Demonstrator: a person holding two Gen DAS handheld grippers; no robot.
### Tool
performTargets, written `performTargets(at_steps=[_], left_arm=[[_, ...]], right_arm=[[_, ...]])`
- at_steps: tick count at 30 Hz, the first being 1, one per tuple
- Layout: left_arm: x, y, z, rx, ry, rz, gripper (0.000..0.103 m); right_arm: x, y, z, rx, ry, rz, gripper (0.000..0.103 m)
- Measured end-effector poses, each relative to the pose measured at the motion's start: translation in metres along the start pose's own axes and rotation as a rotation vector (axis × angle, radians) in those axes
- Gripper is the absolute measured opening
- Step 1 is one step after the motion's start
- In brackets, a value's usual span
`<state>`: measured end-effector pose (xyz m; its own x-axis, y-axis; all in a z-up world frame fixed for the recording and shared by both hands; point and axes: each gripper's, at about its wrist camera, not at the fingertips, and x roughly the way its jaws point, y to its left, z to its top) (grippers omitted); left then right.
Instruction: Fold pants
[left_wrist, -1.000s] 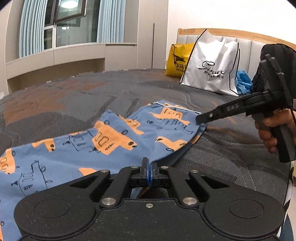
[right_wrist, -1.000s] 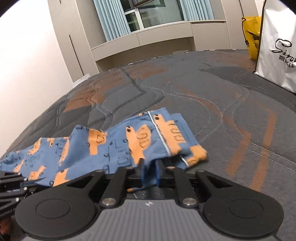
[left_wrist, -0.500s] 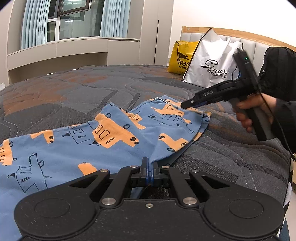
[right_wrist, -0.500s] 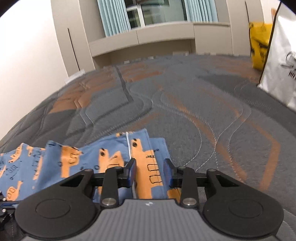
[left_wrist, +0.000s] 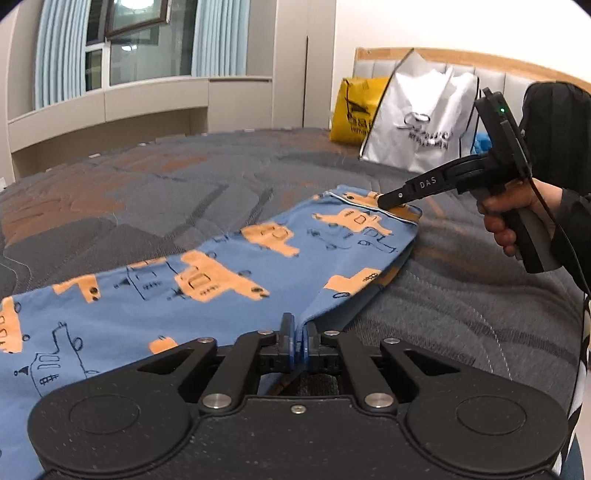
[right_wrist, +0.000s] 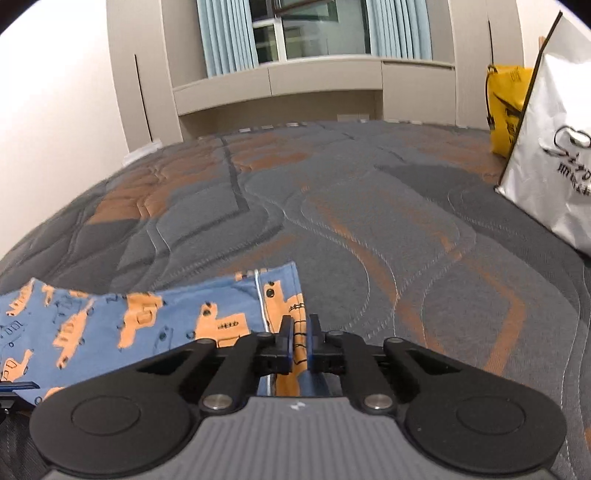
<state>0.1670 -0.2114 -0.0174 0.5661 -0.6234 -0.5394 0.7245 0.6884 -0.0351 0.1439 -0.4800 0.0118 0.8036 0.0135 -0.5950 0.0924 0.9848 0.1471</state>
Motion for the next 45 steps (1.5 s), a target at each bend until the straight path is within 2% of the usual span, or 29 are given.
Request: performTargets(at_steps=[3, 6, 8, 9, 10, 11, 12, 14, 16, 18, 21, 24, 27, 29, 33, 36, 39, 40, 42, 45], left_arm=[[-0.002, 0.001, -0.001, -0.008, -0.005, -0.019, 0.017], [-0.003, 0.002, -0.002, -0.016, -0.003, -0.032, 0.034], [-0.005, 0.003, -0.001, -0.028, -0.011, -0.028, 0.059], [-0.008, 0.004, -0.001, -0.039, -0.022, -0.017, 0.065], [-0.013, 0.006, 0.000, -0.056, -0.038, 0.001, 0.076], [-0.017, 0.007, 0.001, -0.073, -0.052, 0.017, 0.084], [-0.023, 0.010, 0.001, -0.096, -0.068, 0.037, 0.088], [-0.034, 0.017, 0.001, -0.139, -0.094, 0.091, 0.099], [-0.046, 0.025, -0.002, -0.169, -0.109, 0.167, 0.101], [-0.057, 0.034, -0.008, -0.178, -0.103, 0.259, 0.102], [-0.069, 0.054, -0.021, -0.171, -0.047, 0.403, 0.102], [-0.082, 0.081, -0.038, -0.206, 0.033, 0.533, 0.102], [-0.110, 0.113, -0.052, -0.293, 0.043, 0.600, 0.102], [-0.126, 0.126, -0.061, -0.319, 0.043, 0.651, 0.102], [-0.177, 0.142, -0.078, -0.382, -0.031, 0.704, 0.102], [-0.217, 0.156, -0.092, -0.431, -0.100, 0.767, 0.102], [-0.239, 0.182, -0.104, -0.508, -0.115, 0.837, 0.102], [-0.243, 0.192, -0.108, -0.541, -0.106, 0.847, 0.097], [-0.248, 0.209, -0.113, -0.593, -0.113, 0.816, 0.091], [-0.247, 0.225, -0.114, -0.640, -0.109, 0.724, 0.084]], right_arm=[[0.011, 0.000, -0.007, -0.010, 0.023, -0.018, 0.009], [0.012, -0.001, -0.010, -0.010, 0.014, -0.025, 0.010], [0.010, 0.002, -0.011, -0.029, 0.008, -0.047, 0.014], [0.008, 0.005, -0.012, -0.047, 0.006, -0.069, 0.027], [0.006, 0.008, -0.012, -0.064, 0.004, -0.089, 0.049], [0.002, 0.011, -0.014, -0.082, -0.003, -0.101, 0.061], [-0.003, 0.014, -0.015, -0.097, -0.014, -0.100, 0.078], [-0.013, 0.024, -0.020, -0.128, -0.040, -0.099, 0.087], [-0.021, 0.038, -0.023, -0.163, -0.063, -0.105, 0.098], [-0.028, 0.056, -0.028, -0.198, -0.094, -0.082, 0.103], [-0.032, 0.086, -0.037, -0.262, -0.105, -0.007, 0.103], [-0.026, 0.114, -0.049, -0.351, -0.079, 0.046, 0.103], [-0.016, 0.137, -0.062, -0.452, -0.046, 0.020, 0.103], [-0.015, 0.141, -0.062, -0.466, -0.053, 0.002, 0.103], [-0.012, 0.142, -0.055, -0.414, -0.023, -0.011, 0.103], [-0.016, 0.151, -0.055, -0.438, -0.050, -0.038, 0.103], [-0.020, 0.171, -0.053, -0.484, -0.078, -0.002, 0.103], [-0.019, 0.182, -0.050, -0.502, -0.088, 0.020, 0.103], [-0.017, 0.204, -0.046, -0.536, -0.107, 0.059, 0.103], [-0.011, 0.240, -0.041, -0.592, -0.136, 0.121, 0.103]])
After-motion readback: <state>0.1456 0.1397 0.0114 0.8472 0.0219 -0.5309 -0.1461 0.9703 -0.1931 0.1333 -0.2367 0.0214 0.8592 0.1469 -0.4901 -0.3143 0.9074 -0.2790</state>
